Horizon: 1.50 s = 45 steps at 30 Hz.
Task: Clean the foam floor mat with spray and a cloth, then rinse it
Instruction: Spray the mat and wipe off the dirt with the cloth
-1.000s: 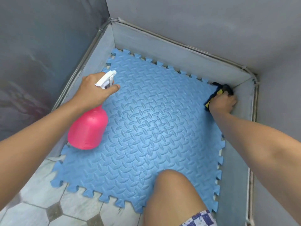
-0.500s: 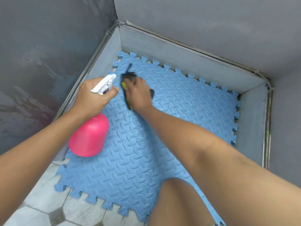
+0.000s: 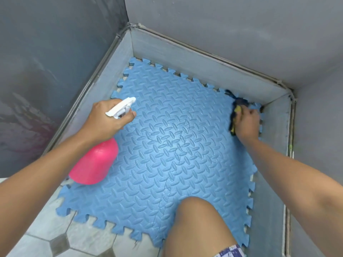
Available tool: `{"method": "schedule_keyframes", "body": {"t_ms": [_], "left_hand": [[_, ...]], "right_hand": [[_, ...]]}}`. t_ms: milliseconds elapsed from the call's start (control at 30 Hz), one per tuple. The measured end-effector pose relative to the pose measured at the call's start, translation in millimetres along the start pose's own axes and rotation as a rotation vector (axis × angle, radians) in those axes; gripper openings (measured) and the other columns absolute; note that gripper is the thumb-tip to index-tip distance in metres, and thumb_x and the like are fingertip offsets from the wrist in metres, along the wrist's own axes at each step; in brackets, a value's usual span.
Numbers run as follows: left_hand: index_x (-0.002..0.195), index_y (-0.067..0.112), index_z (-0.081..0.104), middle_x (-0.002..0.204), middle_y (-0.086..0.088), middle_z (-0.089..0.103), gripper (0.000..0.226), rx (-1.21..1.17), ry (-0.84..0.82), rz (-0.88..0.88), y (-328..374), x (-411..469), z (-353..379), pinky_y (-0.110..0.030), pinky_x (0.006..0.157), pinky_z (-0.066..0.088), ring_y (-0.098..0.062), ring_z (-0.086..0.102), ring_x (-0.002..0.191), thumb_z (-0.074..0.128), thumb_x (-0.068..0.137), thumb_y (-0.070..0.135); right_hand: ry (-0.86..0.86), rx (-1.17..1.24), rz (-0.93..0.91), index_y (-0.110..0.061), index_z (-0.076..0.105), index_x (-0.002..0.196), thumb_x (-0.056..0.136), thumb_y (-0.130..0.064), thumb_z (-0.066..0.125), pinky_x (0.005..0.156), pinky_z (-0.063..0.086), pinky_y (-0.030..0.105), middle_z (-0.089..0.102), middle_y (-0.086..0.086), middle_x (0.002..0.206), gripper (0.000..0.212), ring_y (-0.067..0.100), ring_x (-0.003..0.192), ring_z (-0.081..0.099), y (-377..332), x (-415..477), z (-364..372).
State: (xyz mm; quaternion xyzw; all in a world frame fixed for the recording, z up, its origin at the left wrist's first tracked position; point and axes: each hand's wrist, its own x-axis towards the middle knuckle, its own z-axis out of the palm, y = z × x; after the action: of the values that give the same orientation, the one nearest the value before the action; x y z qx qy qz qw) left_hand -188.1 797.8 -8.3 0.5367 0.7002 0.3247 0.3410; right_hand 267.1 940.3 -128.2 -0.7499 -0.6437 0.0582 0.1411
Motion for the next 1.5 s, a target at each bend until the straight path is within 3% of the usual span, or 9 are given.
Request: {"method": "schedule_keyframes", "body": {"t_ms": [167, 267, 500, 700, 833, 1033, 1233, 1333, 1500], "left_hand": [[0.078, 0.009, 0.063, 0.071, -0.009, 0.063, 0.038, 0.004, 0.028, 0.092, 4, -15, 0, -0.051, 0.069, 0.061, -0.037, 0.064, 0.067, 0.071, 0.081, 0.046], [0.081, 0.013, 0.063, 0.07, -0.006, 0.065, 0.033, 0.018, 0.091, 0.118, 4, -27, -2, -0.048, 0.068, 0.058, -0.035, 0.067, 0.064, 0.068, 0.082, 0.046], [0.091, 0.014, 0.068, 0.08, -0.011, 0.069, 0.027, -0.046, 0.122, 0.051, -4, -30, -11, -0.051, 0.069, 0.062, -0.039, 0.068, 0.072, 0.072, 0.084, 0.04], [0.09, 0.016, 0.068, 0.08, -0.004, 0.063, 0.01, -0.197, 0.073, -0.081, -2, -37, -19, -0.047, 0.062, 0.066, -0.017, 0.068, 0.076, 0.077, 0.09, 0.011], [0.091, 0.013, 0.07, 0.088, -0.021, 0.068, 0.008, -0.203, 0.051, -0.118, -11, -64, -19, -0.039, 0.056, 0.065, -0.036, 0.072, 0.086, 0.078, 0.09, 0.014], [0.091, 0.018, 0.071, 0.08, -0.003, 0.065, 0.008, -0.296, 0.134, -0.104, -19, -91, -36, -0.044, 0.061, 0.066, -0.013, 0.064, 0.073, 0.077, 0.09, 0.013], [0.089, 0.016, 0.069, 0.09, -0.001, 0.075, 0.011, -0.249, 0.121, -0.059, -31, -122, -70, -0.056, 0.082, 0.06, -0.025, 0.072, 0.081, 0.077, 0.084, 0.021], [0.095, 0.017, 0.071, 0.088, -0.012, 0.074, 0.016, -0.219, 0.119, -0.068, -50, -159, -86, -0.058, 0.076, 0.058, -0.039, 0.069, 0.081, 0.076, 0.084, 0.027], [0.098, 0.014, 0.072, 0.089, -0.019, 0.07, 0.016, -0.257, 0.044, -0.147, -70, -219, -111, -0.055, 0.076, 0.054, -0.036, 0.066, 0.078, 0.077, 0.088, 0.027]], "right_hand": [[0.002, 0.024, 0.214, -0.019, 0.054, 0.135, 0.103, -0.038, 0.044, 0.089, 0.044, 0.042, 0.048, 0.02, 0.124, 0.039, 0.039, 0.111, 0.051, -31, -22, 5], [-0.109, 0.148, -0.168, -0.022, 0.059, 0.129, 0.103, -0.047, 0.043, 0.076, 0.036, 0.024, 0.052, 0.006, 0.11, 0.04, 0.022, 0.094, 0.054, -93, -81, 9], [-0.492, 0.114, -1.147, -0.027, 0.057, 0.136, 0.104, -0.042, 0.045, 0.078, 0.042, 0.031, 0.054, 0.004, 0.117, 0.038, 0.019, 0.095, 0.05, -121, -170, 5], [-0.198, 0.031, -0.34, -0.021, 0.057, 0.138, 0.103, -0.034, 0.048, 0.091, 0.046, 0.041, 0.05, 0.016, 0.121, 0.038, 0.037, 0.111, 0.05, -57, -29, 6], [-0.202, -0.017, 0.084, -0.016, 0.045, 0.148, 0.103, -0.029, 0.047, 0.107, 0.038, 0.048, 0.04, 0.028, 0.135, 0.047, 0.046, 0.125, 0.041, -68, 8, 9], [-0.221, 0.056, -0.25, -0.022, 0.047, 0.147, 0.104, -0.028, 0.045, 0.095, 0.044, 0.051, 0.042, 0.019, 0.131, 0.043, 0.038, 0.118, 0.041, -193, -85, 46], [-0.254, 0.031, -0.667, -0.023, 0.055, 0.139, 0.101, -0.026, 0.051, 0.073, 0.048, 0.043, 0.054, 0.013, 0.113, 0.038, 0.032, 0.094, 0.05, -277, -199, 64], [-0.311, 0.071, -0.847, -0.027, 0.054, 0.139, 0.101, -0.028, 0.049, 0.075, 0.047, 0.041, 0.054, 0.009, 0.114, 0.038, 0.03, 0.094, 0.049, -303, -245, 64], [-0.378, 0.08, -0.884, -0.026, 0.053, 0.141, 0.102, -0.028, 0.048, 0.076, 0.049, 0.043, 0.053, 0.008, 0.117, 0.039, 0.03, 0.097, 0.049, -320, -285, 64]]}}
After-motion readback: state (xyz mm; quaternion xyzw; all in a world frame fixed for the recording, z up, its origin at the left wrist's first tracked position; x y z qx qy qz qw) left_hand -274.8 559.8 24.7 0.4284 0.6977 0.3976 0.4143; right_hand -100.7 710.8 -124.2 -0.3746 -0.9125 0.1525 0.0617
